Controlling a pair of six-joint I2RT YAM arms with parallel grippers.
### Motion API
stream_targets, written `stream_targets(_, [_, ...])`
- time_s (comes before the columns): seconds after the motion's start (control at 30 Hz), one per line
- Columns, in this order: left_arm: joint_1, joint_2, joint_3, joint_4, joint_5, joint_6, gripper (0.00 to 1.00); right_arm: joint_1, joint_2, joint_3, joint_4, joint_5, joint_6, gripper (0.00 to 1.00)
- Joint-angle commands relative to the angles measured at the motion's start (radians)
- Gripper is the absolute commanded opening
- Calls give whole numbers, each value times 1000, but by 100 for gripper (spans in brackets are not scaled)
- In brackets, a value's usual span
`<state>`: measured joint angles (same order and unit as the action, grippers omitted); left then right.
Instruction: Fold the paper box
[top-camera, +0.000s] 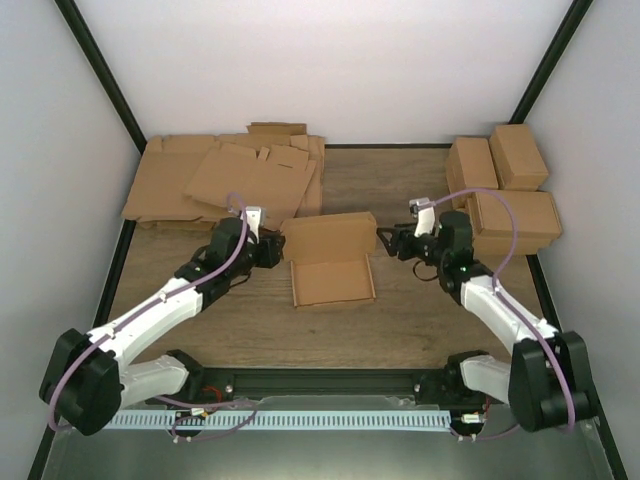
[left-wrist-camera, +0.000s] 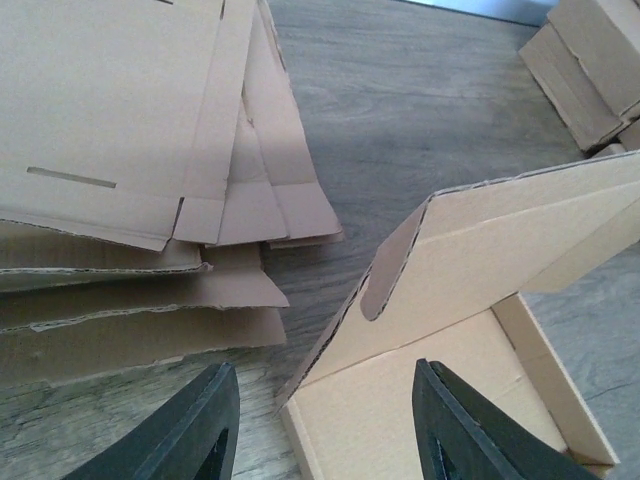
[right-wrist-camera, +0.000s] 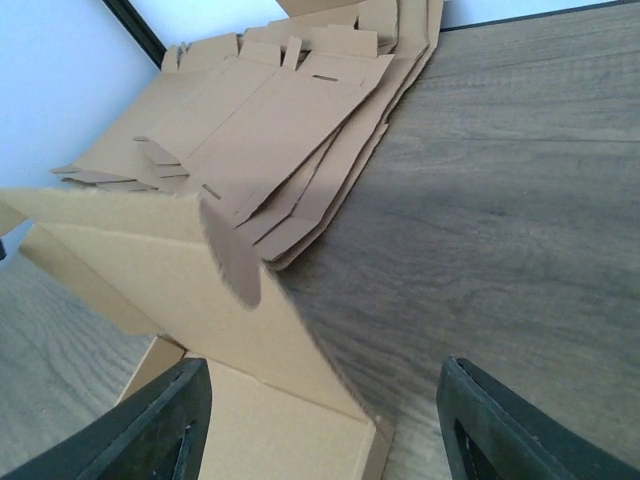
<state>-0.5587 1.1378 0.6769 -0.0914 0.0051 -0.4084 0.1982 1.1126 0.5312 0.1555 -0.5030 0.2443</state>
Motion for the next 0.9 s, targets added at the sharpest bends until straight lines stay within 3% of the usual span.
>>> stream_targets(0.0, [4, 14, 20, 16, 16, 40, 50, 17, 91, 122, -36, 29, -64, 63])
stream_targets(0.2, [3, 62, 55, -2, 26, 100, 50, 57, 179, 160, -22, 42, -96, 58])
stream_targets(0.4, [3, 121, 93, 4, 103, 129, 41, 106, 213, 180, -12, 80, -130, 52])
stream_targets(0.57, [2, 157, 138, -20, 121, 133, 21, 113, 227, 198, -16, 108, -119, 37])
stream_targets(0.73, [-3, 142, 140, -42, 147, 110, 18, 150, 214, 201, -37, 163, -99, 31])
stream_targets(0.8, [-6, 135, 139, -67, 139, 93, 32, 164, 200, 191, -44, 191, -91, 36])
stream_targets(0.87, [-6, 121, 127, -91, 121, 60, 58, 169, 181, 169, -45, 218, -84, 42])
